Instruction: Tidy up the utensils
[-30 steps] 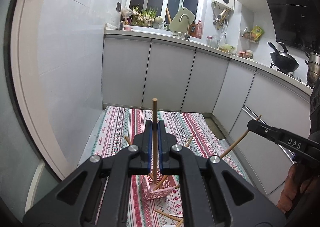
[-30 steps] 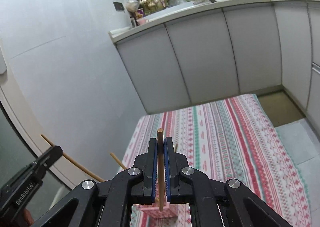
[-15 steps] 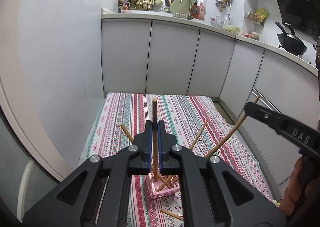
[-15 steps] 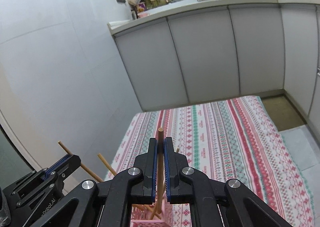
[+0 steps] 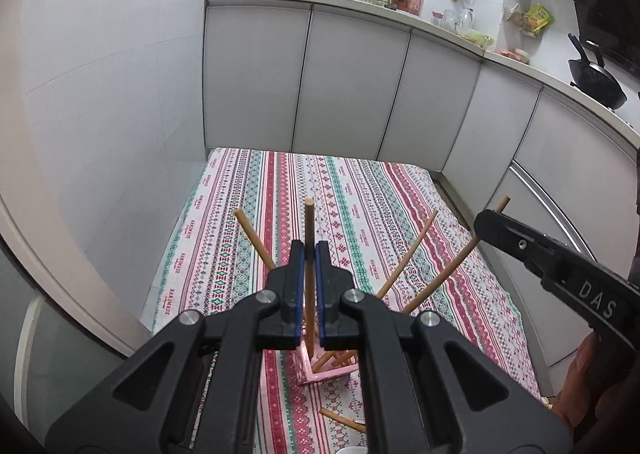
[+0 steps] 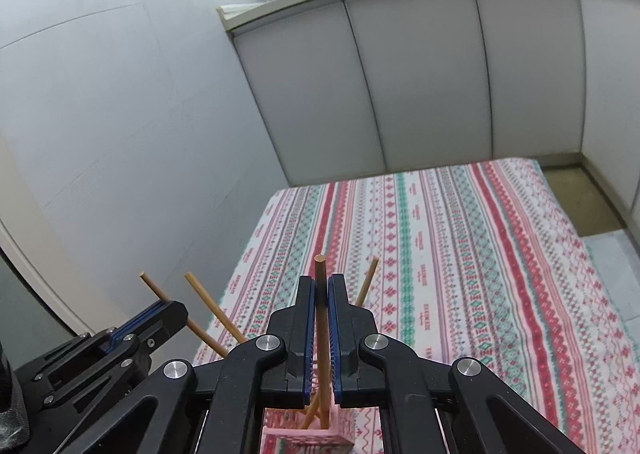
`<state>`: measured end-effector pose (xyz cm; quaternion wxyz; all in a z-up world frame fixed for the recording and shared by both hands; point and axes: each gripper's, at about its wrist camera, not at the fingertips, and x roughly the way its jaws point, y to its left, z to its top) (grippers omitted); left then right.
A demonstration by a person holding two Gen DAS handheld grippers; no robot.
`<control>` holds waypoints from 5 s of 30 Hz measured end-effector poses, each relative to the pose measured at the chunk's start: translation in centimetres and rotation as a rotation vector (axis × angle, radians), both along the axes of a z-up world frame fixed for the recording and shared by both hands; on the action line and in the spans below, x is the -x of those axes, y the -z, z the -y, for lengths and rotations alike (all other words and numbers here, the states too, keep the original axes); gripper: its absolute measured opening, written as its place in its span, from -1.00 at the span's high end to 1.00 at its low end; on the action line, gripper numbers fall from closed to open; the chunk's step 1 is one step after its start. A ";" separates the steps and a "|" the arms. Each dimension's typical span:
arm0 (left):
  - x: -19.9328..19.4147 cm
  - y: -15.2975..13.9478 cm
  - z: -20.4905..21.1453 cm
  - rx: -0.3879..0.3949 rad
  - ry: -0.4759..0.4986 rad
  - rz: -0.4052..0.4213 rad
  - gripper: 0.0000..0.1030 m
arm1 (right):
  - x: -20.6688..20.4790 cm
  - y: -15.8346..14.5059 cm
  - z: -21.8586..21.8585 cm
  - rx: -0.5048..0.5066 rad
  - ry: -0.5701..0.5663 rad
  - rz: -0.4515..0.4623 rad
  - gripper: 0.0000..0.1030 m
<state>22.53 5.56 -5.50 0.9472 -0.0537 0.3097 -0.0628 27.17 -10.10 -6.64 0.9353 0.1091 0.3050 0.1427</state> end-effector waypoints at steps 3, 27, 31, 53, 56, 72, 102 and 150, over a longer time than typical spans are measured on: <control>0.3 -0.2 0.2 -0.004 -0.002 0.007 0.89 | -0.1 0.2 0.1 -0.012 -0.005 -0.012 0.87; 3.3 -2.6 -1.2 0.049 0.019 0.036 -0.08 | 3.5 -3.6 2.3 -0.069 -0.018 -0.008 0.21; 4.2 -2.4 -1.2 0.022 0.024 0.017 -0.35 | 4.5 -3.4 3.4 -0.048 -0.002 -0.044 0.05; 4.8 7.5 1.7 -0.073 0.182 -0.375 -0.70 | 7.4 5.8 9.3 0.142 0.071 -0.393 -0.68; 4.8 9.2 3.3 -0.135 0.232 -0.408 -0.70 | 7.7 7.7 10.7 0.153 0.079 -0.460 -0.68; 2.3 14.5 12.8 -0.258 0.494 -0.465 0.29 | 8.1 13.5 16.3 0.188 0.140 -0.645 -0.68; 0.5 14.6 16.9 -0.377 0.490 -0.449 0.84 | 8.1 14.3 18.5 0.168 0.158 -0.680 -0.68; 3.1 5.5 -5.1 -0.020 0.093 -0.361 0.88 | 3.7 19.0 -8.2 0.451 -0.497 -0.447 0.32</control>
